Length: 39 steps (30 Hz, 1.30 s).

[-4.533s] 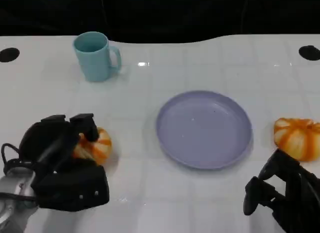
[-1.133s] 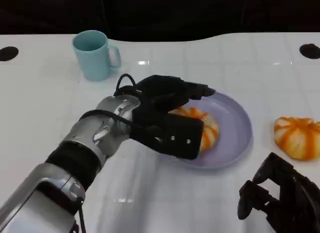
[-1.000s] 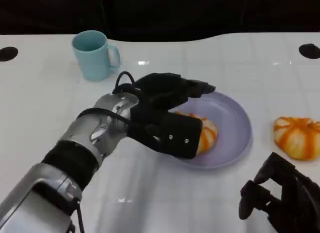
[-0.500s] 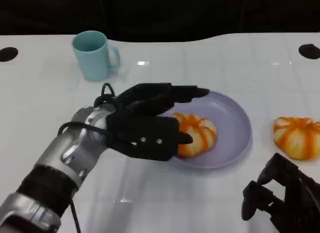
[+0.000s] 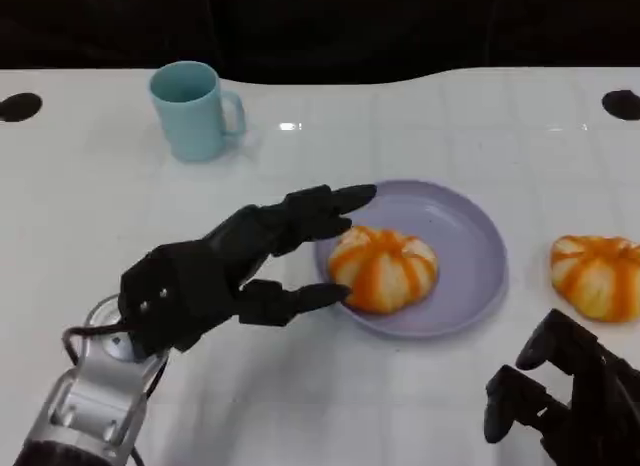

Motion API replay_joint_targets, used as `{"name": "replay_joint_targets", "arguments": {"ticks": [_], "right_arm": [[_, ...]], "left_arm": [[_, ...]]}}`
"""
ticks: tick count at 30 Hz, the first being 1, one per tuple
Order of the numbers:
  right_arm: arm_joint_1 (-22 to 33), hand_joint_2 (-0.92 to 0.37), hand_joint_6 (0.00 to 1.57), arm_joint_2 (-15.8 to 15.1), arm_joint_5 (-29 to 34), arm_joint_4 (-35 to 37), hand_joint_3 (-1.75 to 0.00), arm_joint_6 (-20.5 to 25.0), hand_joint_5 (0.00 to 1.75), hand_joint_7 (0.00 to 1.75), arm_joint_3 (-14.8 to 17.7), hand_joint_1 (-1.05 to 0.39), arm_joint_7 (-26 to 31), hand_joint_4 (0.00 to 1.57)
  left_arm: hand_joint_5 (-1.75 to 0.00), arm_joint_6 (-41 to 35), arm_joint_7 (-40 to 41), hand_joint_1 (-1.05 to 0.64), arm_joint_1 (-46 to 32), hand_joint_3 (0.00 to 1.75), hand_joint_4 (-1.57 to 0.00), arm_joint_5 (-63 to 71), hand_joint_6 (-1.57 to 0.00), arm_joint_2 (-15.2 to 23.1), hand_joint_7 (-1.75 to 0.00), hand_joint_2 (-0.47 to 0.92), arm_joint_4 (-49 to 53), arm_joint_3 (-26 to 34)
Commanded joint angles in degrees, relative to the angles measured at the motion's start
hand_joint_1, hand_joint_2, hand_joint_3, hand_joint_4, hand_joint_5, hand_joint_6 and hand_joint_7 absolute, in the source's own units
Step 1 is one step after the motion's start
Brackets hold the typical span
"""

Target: Grasp the bread from the table and place it into the plate.

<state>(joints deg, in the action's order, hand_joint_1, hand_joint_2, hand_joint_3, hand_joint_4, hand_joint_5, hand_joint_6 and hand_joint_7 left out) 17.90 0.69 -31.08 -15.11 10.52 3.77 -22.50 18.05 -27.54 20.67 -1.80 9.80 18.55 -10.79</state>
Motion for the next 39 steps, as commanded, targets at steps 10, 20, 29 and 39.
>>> {"name": "replay_joint_targets", "arguments": {"ticks": [10, 20, 29, 39], "right_arm": [[0.3, -0.92, 0.58, -1.4, -0.6, -1.0, -0.41, 0.4, 1.75, 1.60, 0.5, -0.55, -0.2, 0.75], [0.5, -0.92, 0.58, -1.7, -0.7, -1.3, -0.41, 0.4, 1.75, 1.59, 0.8, -0.56, -0.4, 0.74], [0.1, -0.92, 0.57, -1.9, -0.3, -0.9, -0.43, 0.1, 1.75, 1.59, 0.9, -0.55, -0.7, 0.75], [-0.3, -0.92, 0.57, -1.9, -0.3, -0.4, -0.43, 0.1, 1.75, 1.58, 1.1, -0.55, -0.7, 0.74]], "left_arm": [[-1.40, -7.0, 2.7, -0.65, -19.2, 0.35, -0.53, -22.5, -0.71, -10.0, -0.68, 0.92, -18.9, 7.0], [-1.74, -13.9, 4.6, -0.59, -28.9, 0.46, -0.71, -28.3, -0.47, -13.5, -1.71, 0.92, -26.0, 8.8], [-1.75, -17.0, 4.9, -0.55, -33.9, 0.47, -0.74, -30.8, -0.50, -14.3, -1.75, 0.92, -27.8, 10.2], [-1.75, -17.2, 4.1, -0.54, -35.5, 0.45, -0.71, -30.4, -0.48, -14.0, -1.75, 0.92, -27.5, 11.0]]}}
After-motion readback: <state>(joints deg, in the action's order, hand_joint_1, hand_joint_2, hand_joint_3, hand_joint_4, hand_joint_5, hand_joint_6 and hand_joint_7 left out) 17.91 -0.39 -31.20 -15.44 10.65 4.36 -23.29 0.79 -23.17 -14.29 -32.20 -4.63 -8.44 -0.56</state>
